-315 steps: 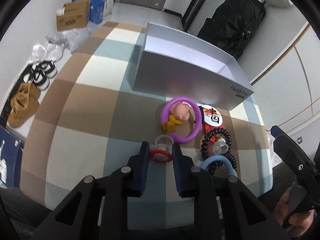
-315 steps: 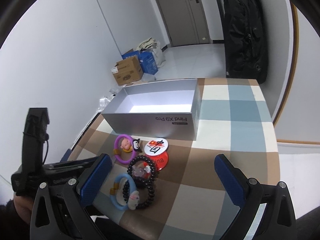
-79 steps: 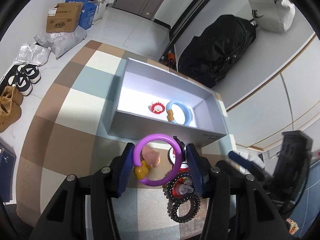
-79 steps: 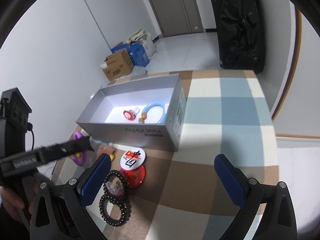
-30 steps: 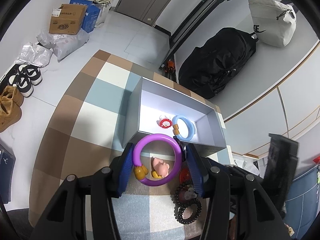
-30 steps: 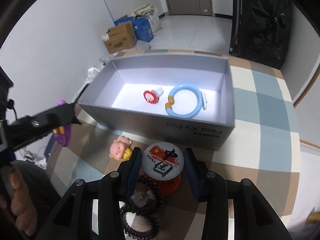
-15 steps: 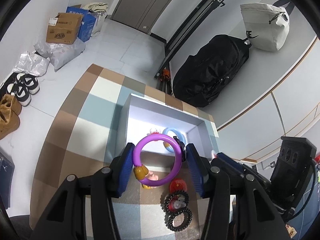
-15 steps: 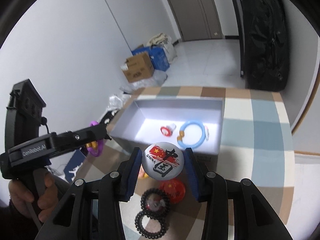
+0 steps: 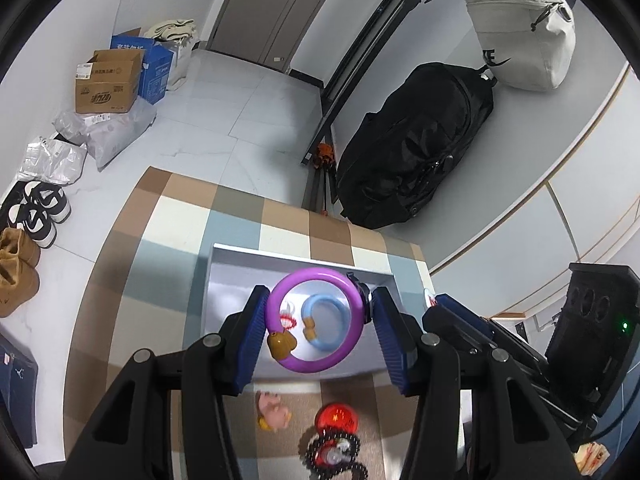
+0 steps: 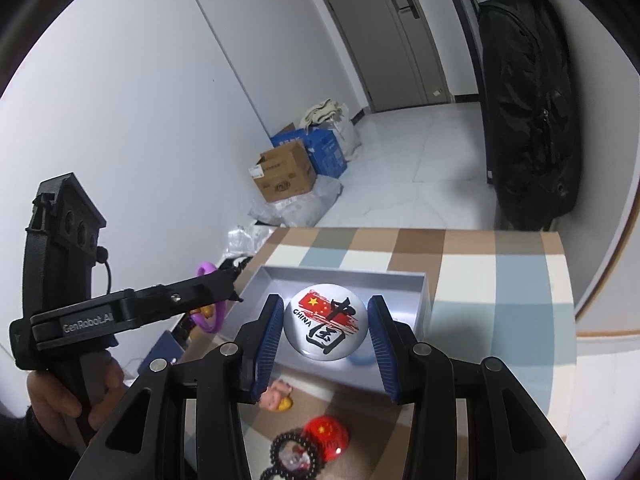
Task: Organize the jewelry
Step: 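Carry the purple ring and badge into the silver box and open both tools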
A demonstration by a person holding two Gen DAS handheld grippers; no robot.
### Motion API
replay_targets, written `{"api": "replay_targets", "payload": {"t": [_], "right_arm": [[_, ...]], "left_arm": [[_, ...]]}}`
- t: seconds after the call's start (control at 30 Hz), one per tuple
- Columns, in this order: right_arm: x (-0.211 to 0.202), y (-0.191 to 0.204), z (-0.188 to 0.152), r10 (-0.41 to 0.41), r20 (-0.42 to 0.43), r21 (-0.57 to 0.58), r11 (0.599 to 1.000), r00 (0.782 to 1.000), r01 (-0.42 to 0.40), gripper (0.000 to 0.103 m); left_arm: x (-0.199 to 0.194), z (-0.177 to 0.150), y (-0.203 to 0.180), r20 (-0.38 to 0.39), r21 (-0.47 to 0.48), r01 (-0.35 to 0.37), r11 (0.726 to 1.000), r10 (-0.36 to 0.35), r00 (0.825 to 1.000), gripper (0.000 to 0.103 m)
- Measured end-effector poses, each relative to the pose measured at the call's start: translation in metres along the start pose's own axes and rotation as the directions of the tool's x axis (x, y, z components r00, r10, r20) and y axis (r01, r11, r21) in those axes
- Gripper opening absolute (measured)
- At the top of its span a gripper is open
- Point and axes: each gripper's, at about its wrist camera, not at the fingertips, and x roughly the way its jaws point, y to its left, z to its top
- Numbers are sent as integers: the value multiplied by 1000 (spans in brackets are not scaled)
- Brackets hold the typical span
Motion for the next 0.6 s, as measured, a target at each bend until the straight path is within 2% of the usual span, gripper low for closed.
{"api": "replay_targets", "payload": {"t": [0.33, 0.6], "right_arm": [[22, -19, 10, 18, -19, 35, 999, 1000, -17, 42], [36, -35, 9, 36, -52, 79, 996, 998, -32, 42]], "left_arm": [[27, 4, 12, -37, -37, 25, 999, -26, 999, 46], [39, 4, 14, -66, -15, 5, 1000, -6, 998, 46]]}}
